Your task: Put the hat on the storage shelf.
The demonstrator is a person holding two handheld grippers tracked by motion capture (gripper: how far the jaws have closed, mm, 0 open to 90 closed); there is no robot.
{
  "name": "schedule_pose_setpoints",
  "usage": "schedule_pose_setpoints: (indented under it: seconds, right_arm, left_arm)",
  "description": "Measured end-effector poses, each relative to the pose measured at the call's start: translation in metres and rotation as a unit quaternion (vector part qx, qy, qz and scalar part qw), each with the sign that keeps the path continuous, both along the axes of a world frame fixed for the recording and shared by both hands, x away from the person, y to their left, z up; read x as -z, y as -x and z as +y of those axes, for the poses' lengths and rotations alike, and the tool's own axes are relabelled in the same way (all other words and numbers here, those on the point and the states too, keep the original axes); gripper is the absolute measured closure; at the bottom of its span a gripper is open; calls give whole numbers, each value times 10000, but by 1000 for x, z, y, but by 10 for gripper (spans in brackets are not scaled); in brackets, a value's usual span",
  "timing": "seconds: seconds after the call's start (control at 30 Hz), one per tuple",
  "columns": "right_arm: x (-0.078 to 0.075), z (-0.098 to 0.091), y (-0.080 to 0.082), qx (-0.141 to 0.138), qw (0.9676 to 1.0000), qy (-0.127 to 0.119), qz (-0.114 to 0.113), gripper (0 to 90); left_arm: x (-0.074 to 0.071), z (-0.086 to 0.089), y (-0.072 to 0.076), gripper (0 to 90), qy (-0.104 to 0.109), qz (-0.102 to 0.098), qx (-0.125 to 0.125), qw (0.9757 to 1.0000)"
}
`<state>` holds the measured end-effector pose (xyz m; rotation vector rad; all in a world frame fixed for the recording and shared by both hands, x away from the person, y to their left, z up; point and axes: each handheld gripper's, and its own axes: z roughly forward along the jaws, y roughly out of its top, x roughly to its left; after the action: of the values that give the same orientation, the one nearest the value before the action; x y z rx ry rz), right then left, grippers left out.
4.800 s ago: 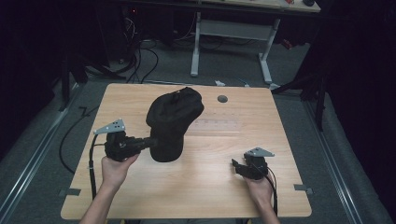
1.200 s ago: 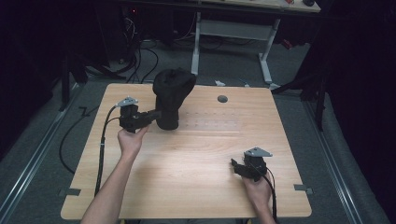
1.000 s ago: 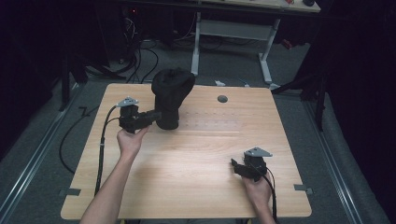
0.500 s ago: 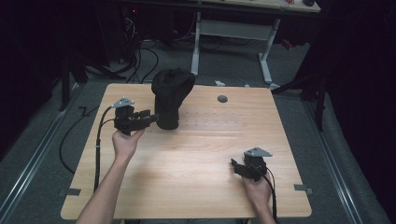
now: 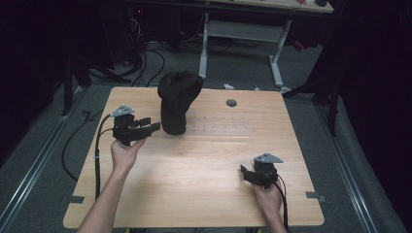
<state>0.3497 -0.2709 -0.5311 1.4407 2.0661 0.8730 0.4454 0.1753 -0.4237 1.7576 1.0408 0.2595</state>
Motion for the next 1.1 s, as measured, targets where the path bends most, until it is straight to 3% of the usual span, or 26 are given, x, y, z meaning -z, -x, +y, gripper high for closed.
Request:
schedule_pose_setpoints:
  seconds: [0.27, 0.4, 0.6, 1.1]
  right_arm:
    - [0, 0, 0, 0, 10000, -1, 0, 369]
    - [0, 0, 0, 2, 10000, 1, 0, 369]
    - [0, 0, 0, 3, 10000, 1, -2, 369]
    - [0, 0, 0, 0, 10000, 2, -6, 369]
  left_arm:
    - [2, 4, 9, 399, 19, 24, -7, 10000]
    - [4, 5, 16, 395, -84, 20, -20, 10000]
    - [7, 5, 27, 412, -114, -59, 52, 9999]
    - [25, 5, 47, 430, -208, 1, 163, 9996]
